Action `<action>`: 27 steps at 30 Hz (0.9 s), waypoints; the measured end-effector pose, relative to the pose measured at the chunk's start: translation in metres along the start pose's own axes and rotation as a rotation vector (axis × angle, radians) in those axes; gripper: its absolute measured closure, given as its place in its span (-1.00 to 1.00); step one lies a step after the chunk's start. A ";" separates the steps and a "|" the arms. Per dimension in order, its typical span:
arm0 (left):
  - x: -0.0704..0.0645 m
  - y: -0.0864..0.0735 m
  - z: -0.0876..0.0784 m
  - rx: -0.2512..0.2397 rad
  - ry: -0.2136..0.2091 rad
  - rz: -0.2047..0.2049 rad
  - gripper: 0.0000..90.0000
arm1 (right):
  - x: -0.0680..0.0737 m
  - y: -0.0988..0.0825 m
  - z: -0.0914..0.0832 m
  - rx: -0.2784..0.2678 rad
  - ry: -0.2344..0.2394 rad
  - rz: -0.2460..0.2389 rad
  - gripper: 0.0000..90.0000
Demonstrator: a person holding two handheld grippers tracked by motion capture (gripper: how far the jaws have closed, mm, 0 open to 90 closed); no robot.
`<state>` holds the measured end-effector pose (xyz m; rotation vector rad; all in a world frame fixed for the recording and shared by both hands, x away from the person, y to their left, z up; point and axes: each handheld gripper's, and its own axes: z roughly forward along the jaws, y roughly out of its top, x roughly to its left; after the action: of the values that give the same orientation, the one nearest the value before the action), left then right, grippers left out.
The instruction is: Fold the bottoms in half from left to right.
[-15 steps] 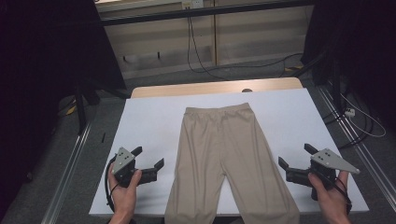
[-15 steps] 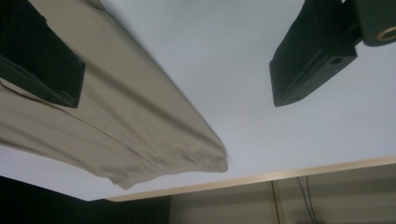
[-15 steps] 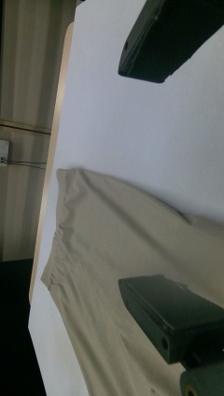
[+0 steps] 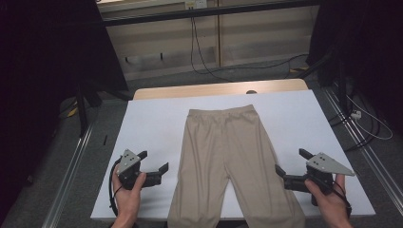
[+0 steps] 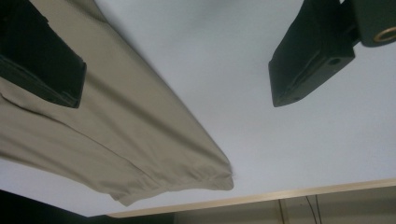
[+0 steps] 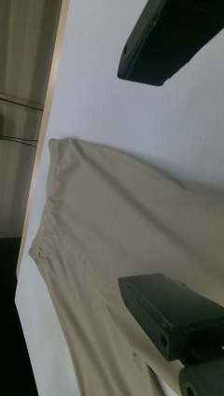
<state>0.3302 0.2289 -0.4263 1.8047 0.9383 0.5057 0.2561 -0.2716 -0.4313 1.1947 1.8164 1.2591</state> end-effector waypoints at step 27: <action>0.005 0.050 0.078 0.066 -0.122 0.078 -0.82 | 0.106 0.045 0.051 0.114 0.299 -0.133 -0.71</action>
<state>0.4063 0.1768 -0.4136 1.9146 0.8121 0.4121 0.2717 -0.1488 -0.4063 0.9640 2.1713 1.3278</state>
